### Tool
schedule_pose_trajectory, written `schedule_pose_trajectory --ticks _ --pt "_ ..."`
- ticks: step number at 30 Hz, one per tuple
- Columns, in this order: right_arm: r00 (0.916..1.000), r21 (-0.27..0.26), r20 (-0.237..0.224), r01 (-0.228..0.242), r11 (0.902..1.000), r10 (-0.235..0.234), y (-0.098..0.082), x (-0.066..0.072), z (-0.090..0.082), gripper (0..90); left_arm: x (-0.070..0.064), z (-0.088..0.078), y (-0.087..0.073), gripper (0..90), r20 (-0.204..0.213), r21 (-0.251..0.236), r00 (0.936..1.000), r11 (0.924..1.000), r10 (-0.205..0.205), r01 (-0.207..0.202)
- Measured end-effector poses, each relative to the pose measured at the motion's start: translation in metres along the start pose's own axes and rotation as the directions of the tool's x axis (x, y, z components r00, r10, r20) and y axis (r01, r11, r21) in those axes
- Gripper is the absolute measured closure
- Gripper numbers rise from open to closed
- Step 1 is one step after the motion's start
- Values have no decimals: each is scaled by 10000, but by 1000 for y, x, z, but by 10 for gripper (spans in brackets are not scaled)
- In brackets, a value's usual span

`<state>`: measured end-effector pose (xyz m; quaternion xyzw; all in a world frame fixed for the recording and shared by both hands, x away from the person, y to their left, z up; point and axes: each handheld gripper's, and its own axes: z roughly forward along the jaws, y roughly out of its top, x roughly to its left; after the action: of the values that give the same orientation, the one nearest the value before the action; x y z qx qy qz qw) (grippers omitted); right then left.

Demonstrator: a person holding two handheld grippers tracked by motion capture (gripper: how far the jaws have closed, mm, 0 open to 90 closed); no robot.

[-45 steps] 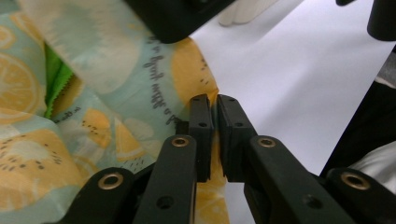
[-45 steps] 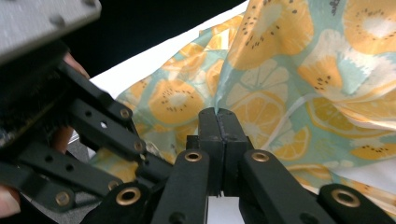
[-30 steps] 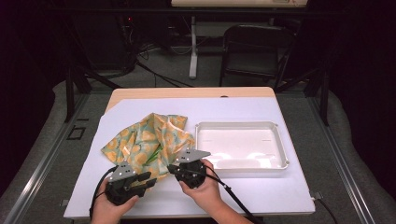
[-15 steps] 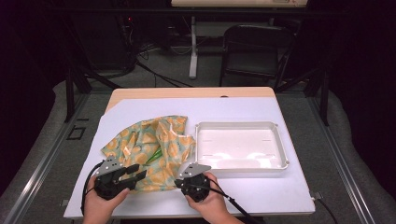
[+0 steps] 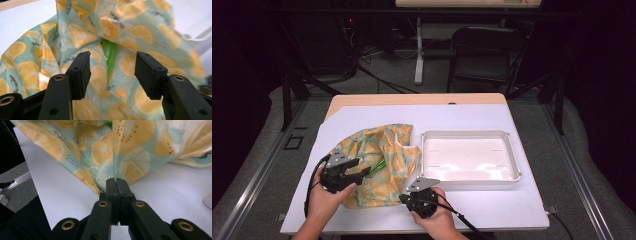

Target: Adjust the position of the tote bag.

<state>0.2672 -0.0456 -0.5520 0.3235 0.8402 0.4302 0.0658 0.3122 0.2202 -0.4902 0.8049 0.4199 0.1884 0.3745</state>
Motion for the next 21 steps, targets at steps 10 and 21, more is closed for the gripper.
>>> schedule_pose_trajectory --ticks 10,21 --pt "9998 -132 -89 -164 9998 163 -2 -1 0 886 8 32 -8 465 -398 1405 9992 9901 80 -24" --pt "9999 -144 -93 -143 9998 142 -2 1 2 872 6 45 -17 557 -793 1887 9957 9815 476 -319"
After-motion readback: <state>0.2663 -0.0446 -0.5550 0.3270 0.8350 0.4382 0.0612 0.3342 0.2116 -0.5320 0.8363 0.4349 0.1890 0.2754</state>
